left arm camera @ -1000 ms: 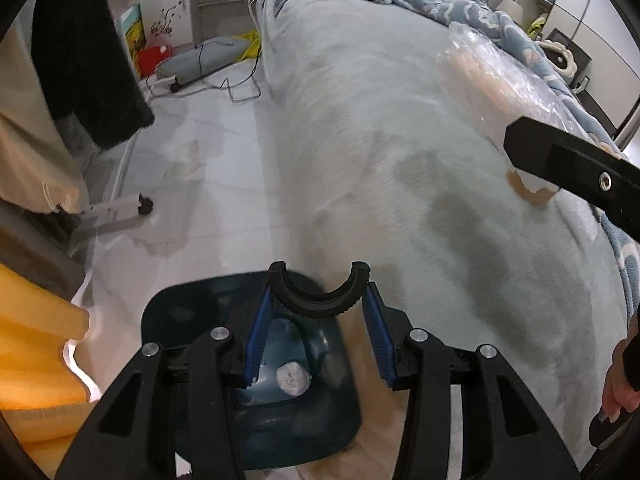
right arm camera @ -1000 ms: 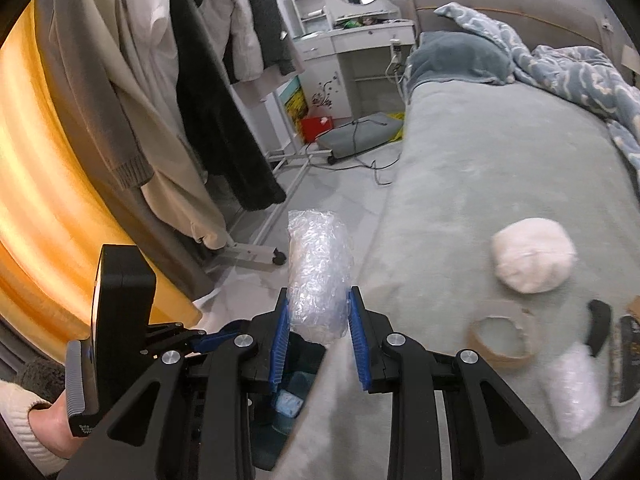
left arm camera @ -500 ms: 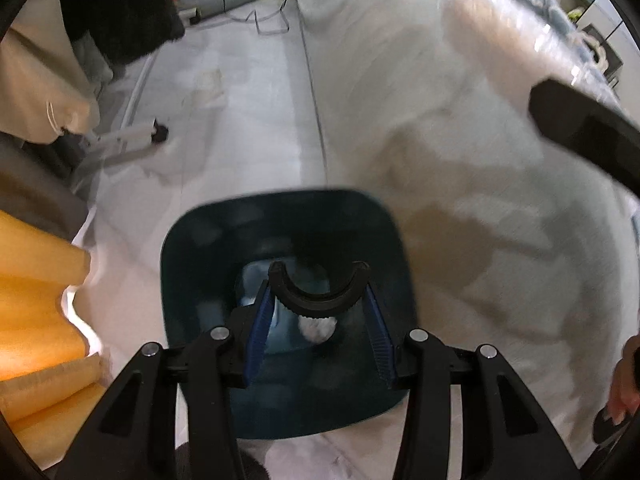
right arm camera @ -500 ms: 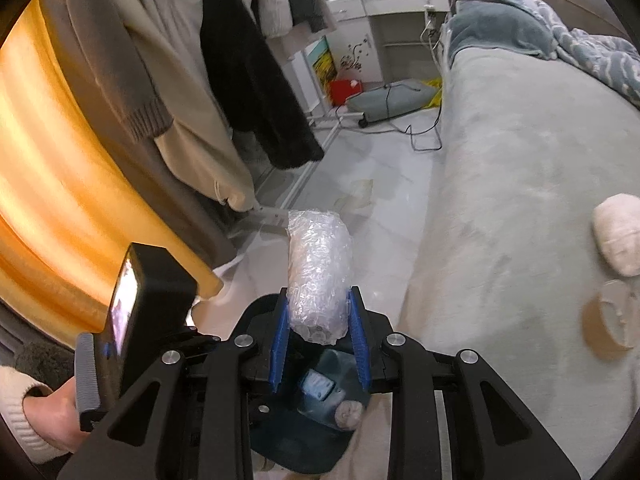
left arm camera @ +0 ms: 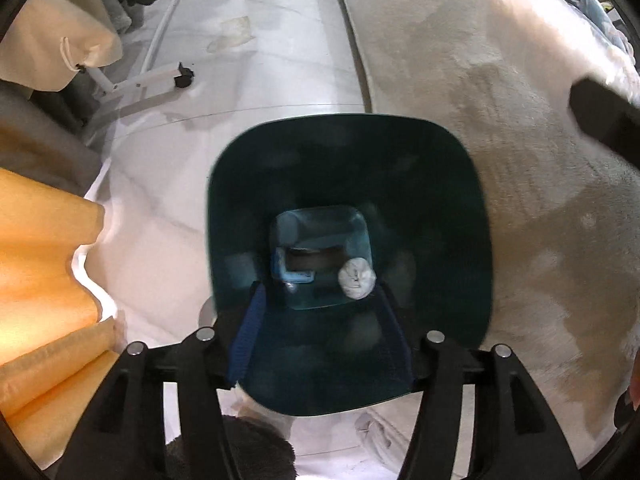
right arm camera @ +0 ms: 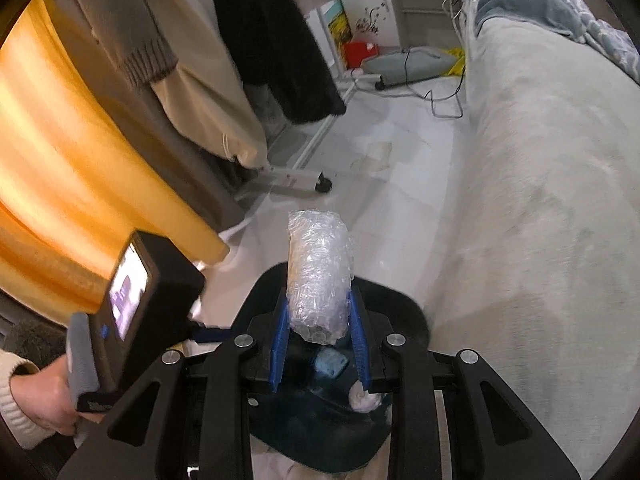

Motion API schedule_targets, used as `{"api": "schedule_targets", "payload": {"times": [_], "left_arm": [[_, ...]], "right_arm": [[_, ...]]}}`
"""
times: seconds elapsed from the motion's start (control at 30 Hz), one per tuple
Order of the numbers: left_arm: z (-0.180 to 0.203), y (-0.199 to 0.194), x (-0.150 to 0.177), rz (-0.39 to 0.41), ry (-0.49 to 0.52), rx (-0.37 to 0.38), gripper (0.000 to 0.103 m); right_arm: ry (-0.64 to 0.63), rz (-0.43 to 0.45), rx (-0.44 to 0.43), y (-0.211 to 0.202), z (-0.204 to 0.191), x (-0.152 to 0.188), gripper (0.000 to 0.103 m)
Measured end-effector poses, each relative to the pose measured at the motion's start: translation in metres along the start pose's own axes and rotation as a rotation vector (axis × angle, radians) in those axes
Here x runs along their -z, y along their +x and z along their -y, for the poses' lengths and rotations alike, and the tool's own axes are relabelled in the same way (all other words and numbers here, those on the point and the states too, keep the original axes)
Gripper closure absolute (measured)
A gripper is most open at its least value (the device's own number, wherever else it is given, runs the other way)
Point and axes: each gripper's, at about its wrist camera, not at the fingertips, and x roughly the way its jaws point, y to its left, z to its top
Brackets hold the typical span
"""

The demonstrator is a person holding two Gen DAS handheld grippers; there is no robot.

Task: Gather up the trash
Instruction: 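Carry the bubble wrap and tape roll over the green bin with both tools, then open the left tool over the bin while the right tool releases the bubble wrap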

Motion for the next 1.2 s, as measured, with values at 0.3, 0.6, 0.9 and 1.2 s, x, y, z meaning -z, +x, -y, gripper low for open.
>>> {"api": "schedule_targets", "payload": {"times": [0.3,0.6,0.9,1.2], "left_arm": [[-0.023,-0.033,-0.002,0.119,-0.025,0.017,0.032],[-0.036,-0.07,-0.008,0.265,-0.058,0.055,0.03],[-0.052,-0.109,-0.013,0.413,-0.115,0.094,0.03],[-0.053,-0.139,-0.012,0.525,-0.124,0.104,0.03]], "right_arm": [[-0.031,-0.083,0.02,0.027,-0.009,0.009,0.075],[-0.086,-0.199,0.031,0.053,-0.022,0.023,0.075],[-0.136,-0.343,0.062,0.083,-0.029,0.04,0.074],[-0.172,-0.4,0.109,0.091,-0.028,0.052,0.072]]}}
